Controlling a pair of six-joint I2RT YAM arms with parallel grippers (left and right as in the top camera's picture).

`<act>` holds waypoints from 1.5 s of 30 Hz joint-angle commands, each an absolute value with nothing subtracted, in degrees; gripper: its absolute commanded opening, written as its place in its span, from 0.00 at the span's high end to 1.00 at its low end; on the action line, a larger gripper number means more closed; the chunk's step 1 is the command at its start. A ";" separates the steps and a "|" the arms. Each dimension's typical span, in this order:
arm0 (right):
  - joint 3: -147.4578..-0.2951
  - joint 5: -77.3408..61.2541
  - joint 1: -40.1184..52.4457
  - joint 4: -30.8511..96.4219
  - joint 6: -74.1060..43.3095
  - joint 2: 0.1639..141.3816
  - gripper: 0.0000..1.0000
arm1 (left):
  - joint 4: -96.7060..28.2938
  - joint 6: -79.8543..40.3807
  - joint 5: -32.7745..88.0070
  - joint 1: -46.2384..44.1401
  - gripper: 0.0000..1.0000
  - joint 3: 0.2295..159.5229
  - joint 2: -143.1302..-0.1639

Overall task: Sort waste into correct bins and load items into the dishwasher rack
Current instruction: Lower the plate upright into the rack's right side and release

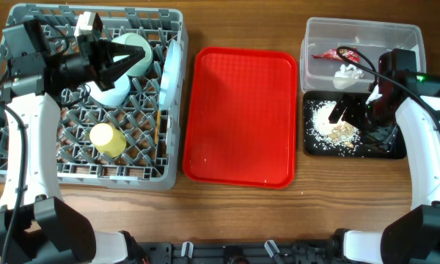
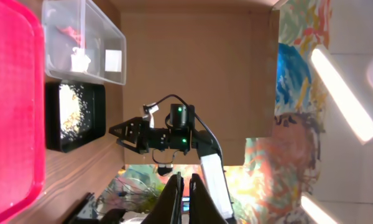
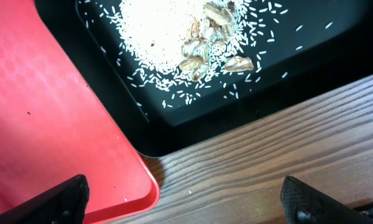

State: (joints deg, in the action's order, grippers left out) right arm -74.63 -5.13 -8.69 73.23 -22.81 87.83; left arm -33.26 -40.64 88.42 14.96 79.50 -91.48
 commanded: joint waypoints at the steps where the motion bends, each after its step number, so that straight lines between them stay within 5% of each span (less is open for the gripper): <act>1: -75.75 -5.96 -8.75 72.90 -22.46 86.78 0.00 | -33.23 -42.94 90.37 15.29 0.96 80.68 -89.97; 14: -75.75 -5.98 -8.75 72.60 -22.46 86.78 0.00 | -31.14 -42.87 89.47 15.29 0.96 80.68 -90.00; 20: -75.75 -5.98 -8.75 72.69 -22.46 86.78 0.00 | -30.87 -42.70 88.64 15.42 0.89 80.68 -90.00; 22: -75.75 -5.98 -8.75 72.75 -22.44 86.78 0.00 | -30.89 -42.70 88.16 15.66 0.96 80.68 -90.00; 45: -75.75 -5.98 -8.75 72.90 -22.26 86.78 0.00 | -30.85 -42.68 86.24 15.66 0.96 80.68 -90.00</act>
State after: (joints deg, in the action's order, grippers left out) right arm -74.63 -5.13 -8.69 72.86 -22.81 87.83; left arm -31.05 -42.78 86.59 15.18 79.50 -91.48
